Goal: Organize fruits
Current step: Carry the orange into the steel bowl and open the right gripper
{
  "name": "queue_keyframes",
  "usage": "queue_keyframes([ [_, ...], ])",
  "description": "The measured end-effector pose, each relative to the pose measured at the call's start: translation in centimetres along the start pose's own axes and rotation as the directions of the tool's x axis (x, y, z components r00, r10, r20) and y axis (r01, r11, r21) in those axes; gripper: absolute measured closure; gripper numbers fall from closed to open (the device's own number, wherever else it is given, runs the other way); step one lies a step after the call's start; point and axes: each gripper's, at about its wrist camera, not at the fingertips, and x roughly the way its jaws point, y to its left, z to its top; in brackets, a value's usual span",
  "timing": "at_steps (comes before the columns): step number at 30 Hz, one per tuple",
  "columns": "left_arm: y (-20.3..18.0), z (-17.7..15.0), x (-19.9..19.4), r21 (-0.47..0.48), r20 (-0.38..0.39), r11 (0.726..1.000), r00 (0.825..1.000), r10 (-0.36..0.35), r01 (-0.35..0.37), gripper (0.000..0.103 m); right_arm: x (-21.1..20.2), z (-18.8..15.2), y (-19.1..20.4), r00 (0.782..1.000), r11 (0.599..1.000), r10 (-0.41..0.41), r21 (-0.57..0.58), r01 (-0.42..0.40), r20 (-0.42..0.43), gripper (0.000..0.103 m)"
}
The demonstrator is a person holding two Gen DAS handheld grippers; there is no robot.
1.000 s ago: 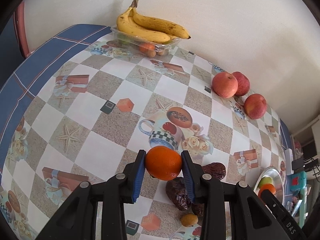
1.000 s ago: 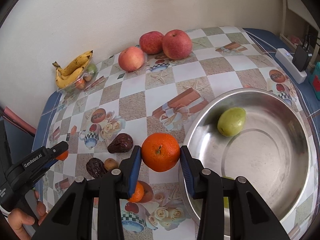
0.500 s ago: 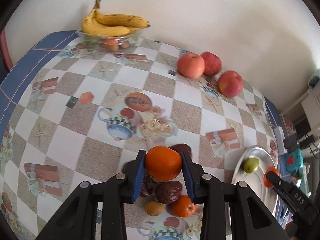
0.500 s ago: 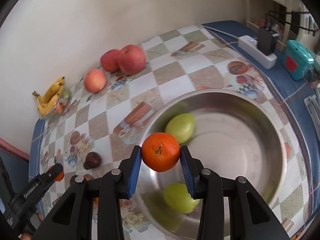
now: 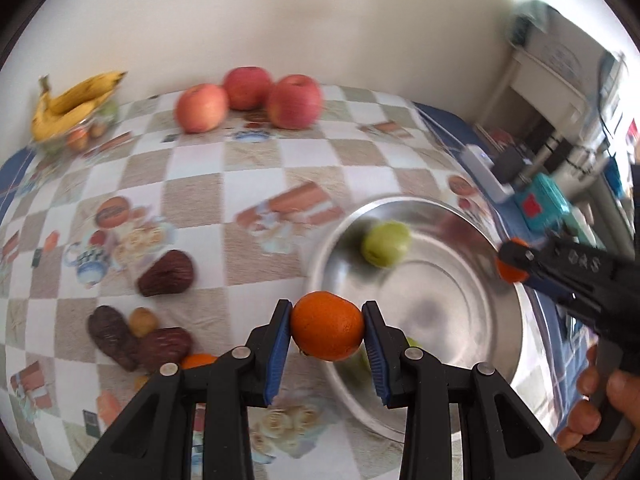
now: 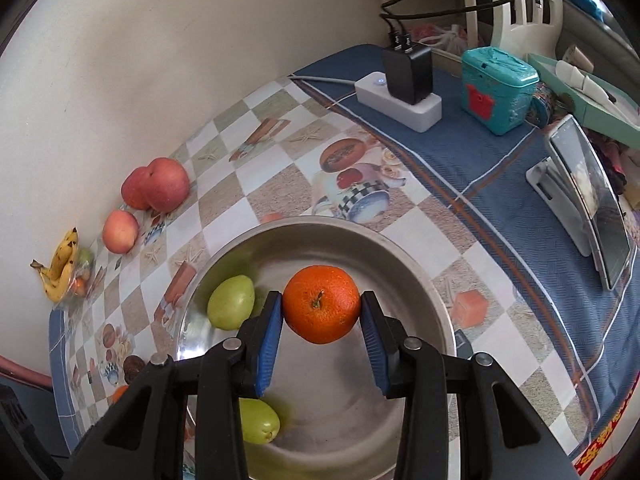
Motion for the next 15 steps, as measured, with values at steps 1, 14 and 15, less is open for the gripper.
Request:
queue_keyframes([
  [1, -0.7, -0.1, 0.2, 0.021, -0.003, 1.000, 1.000, -0.008, 0.008, 0.065, 0.1, 0.0, 0.1, 1.000, 1.000, -0.002, -0.003, 0.001, -0.003, 0.062],
  [14, -2.1, 0.5, 2.6, 0.097, -0.008, 0.995, 1.000, 0.028, -0.027, 0.065, 0.8, -0.8, 1.8, 0.999, 0.997, 0.013, -0.073, -0.017, -0.050, 0.062],
  [15, -2.1, 0.6, 2.8, 0.095, -0.009, 0.995, 0.999, 0.031, -0.030, 0.065, 0.9, -0.8, 1.8, 0.999, 0.997, 0.012, -0.074, -0.016, -0.052, 0.062],
])
